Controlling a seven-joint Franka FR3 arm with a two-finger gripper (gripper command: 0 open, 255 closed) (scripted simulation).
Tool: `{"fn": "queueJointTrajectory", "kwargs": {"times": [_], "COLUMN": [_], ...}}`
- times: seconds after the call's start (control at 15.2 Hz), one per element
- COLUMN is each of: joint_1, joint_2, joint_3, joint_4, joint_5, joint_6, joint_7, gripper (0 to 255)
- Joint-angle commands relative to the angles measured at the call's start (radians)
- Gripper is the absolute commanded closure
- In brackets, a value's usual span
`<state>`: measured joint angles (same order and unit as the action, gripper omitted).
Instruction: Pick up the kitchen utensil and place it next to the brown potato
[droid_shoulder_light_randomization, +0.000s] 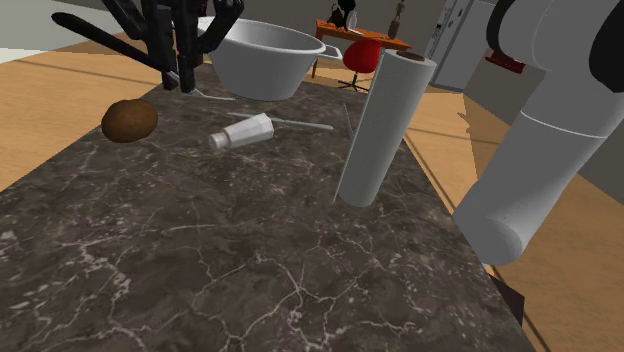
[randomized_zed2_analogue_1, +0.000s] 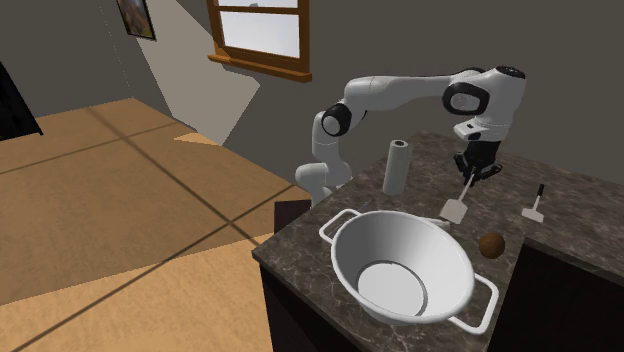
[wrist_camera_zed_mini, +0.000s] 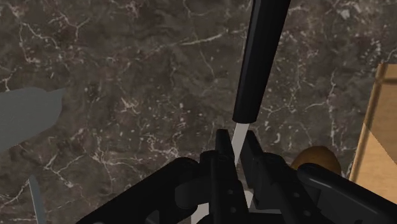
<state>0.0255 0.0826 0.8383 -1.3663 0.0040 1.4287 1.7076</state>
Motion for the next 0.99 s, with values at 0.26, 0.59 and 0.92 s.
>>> {"fn": "queueJointTrajectory", "kwargs": {"times": [0.26, 0.59, 0.92], "joint_1": [0.005, -0.009, -0.017], "joint_2": [-0.001, -0.035, -0.057], "joint_3": [0.005, -0.002, -0.007], "joint_4": [-0.078, -0.176, -0.263], "joint_5": [0.001, 0.026, 0.043], "joint_6": [0.08, 0.154, 0.225], "joint_7": [0.014, -0.006, -0.022], "gripper": [255, 255, 255]}}
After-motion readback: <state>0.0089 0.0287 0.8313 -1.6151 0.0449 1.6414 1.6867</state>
